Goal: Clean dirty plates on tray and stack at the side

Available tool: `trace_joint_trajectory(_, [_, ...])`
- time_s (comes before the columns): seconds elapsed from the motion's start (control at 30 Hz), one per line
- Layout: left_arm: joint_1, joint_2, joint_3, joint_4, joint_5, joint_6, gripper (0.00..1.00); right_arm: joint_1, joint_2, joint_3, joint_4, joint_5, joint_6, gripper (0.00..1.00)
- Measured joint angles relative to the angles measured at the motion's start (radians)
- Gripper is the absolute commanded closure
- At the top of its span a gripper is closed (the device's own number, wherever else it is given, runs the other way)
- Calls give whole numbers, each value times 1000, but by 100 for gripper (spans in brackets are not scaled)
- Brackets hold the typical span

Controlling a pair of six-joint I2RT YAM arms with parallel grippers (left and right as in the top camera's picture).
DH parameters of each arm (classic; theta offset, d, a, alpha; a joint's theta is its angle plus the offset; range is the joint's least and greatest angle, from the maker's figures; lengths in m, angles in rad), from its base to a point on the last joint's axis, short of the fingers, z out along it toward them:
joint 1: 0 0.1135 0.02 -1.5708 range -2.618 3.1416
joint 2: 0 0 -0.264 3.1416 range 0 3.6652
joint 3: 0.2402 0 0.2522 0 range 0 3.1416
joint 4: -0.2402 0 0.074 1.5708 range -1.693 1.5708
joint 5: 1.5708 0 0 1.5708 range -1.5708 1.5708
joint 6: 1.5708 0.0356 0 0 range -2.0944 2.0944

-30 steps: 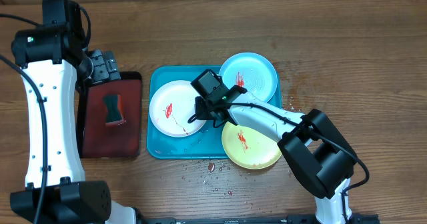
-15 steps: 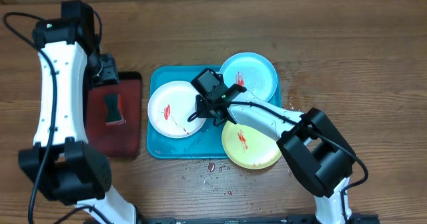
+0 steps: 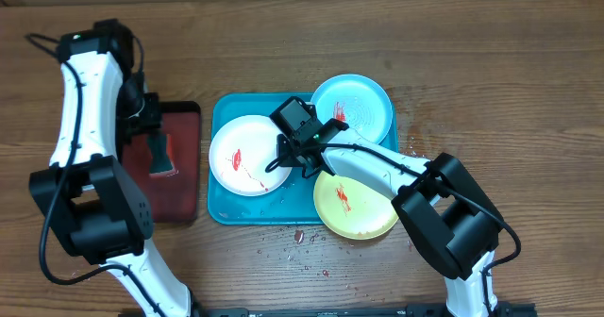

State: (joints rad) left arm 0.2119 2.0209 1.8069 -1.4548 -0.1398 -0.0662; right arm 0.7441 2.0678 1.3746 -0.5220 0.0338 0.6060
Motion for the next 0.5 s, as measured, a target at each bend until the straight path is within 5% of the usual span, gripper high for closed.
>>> trace_joint_trajectory(0.5, [37,1,-266,208,61,18,64,0,0,0,-2,0,0,96])
